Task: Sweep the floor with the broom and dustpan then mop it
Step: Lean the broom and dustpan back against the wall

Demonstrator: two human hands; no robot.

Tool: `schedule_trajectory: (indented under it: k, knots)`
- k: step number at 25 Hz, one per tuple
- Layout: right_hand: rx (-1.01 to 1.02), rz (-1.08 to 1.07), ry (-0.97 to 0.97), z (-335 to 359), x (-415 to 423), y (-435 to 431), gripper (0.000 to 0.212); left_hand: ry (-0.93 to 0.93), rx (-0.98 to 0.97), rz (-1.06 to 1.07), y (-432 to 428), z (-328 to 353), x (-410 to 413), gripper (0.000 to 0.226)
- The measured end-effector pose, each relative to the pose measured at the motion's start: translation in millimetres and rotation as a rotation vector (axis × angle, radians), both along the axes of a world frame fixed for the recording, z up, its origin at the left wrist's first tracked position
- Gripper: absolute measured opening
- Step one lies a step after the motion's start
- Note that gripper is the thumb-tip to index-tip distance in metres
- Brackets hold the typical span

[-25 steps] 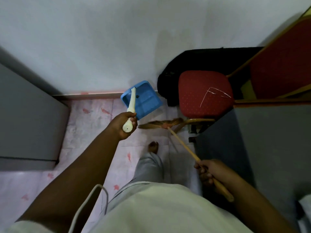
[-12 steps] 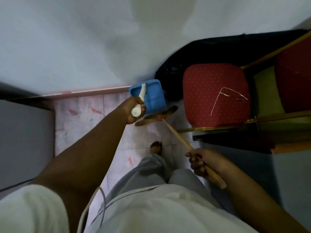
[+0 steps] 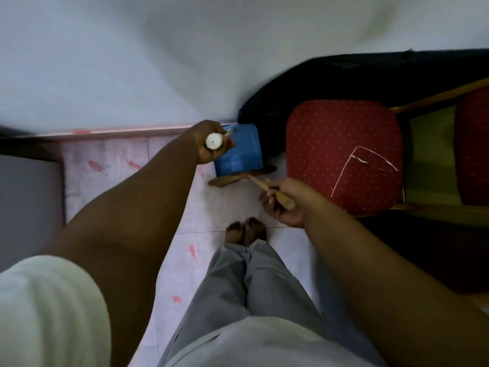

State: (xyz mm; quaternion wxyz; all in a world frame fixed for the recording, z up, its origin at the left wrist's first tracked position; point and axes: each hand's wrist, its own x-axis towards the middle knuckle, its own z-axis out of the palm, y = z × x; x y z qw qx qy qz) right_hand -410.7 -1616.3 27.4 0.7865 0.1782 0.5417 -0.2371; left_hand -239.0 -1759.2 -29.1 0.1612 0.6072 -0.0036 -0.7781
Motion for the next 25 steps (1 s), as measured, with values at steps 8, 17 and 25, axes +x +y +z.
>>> schedule_trajectory:
  k: [8,17,25]
  knots:
    - [-0.228,0.206,0.170,-25,-3,-109,0.020,-0.151,-0.284,-0.114,-65,-12,-23,0.014]
    - [-0.340,0.154,0.217,-25,6,-205,0.030,-0.320,-0.593,-0.353,-102,-20,-30,0.020]
    - [-0.463,-0.013,0.401,-42,9,-231,0.058,-0.468,-0.769,-0.479,-123,-24,-36,0.058]
